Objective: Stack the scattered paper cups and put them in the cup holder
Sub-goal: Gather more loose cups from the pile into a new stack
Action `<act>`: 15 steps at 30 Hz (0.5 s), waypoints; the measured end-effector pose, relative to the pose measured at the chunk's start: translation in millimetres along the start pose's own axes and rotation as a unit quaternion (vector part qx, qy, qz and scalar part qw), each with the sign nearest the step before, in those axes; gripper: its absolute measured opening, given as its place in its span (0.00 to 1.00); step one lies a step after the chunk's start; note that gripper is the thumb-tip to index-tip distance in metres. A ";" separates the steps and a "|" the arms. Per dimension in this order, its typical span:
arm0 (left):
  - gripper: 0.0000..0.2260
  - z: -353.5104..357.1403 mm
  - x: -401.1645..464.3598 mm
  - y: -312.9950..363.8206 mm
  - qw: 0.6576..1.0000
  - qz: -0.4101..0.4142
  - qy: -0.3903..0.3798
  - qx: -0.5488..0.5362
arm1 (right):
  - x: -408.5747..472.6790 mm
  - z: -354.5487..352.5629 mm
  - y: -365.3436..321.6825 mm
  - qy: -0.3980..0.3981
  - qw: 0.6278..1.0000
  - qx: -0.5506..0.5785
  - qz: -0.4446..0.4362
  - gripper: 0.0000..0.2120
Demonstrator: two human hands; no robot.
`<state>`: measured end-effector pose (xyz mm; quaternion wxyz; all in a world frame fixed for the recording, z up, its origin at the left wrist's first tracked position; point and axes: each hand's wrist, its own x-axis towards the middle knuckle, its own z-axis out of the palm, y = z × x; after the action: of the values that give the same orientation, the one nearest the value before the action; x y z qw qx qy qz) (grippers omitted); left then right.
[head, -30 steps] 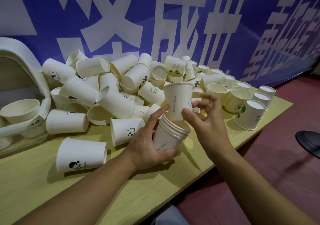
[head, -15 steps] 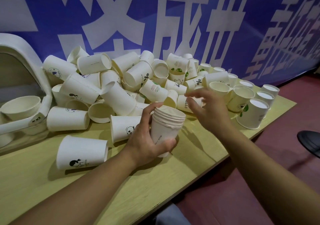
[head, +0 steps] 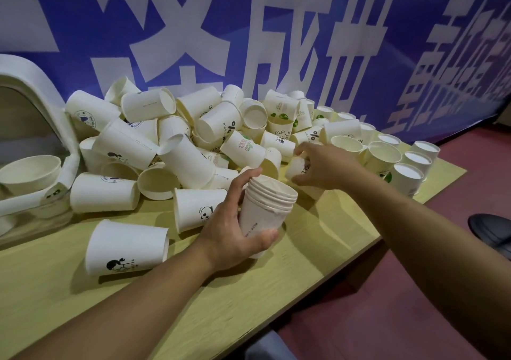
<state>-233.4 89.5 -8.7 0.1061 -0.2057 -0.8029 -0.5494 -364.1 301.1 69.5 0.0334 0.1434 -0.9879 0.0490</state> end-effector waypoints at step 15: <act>0.50 -1.2 0.5 5.9 0.999 -0.025 -0.023 -0.002 | -87.6 -5.0 -43.6 0.152 0.778 0.604 -0.084 0.18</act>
<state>-231.3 90.3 -3.1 0.0735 -0.1978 -0.8088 -0.5489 -267.6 284.5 71.3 0.0932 0.2070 -0.7219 0.6537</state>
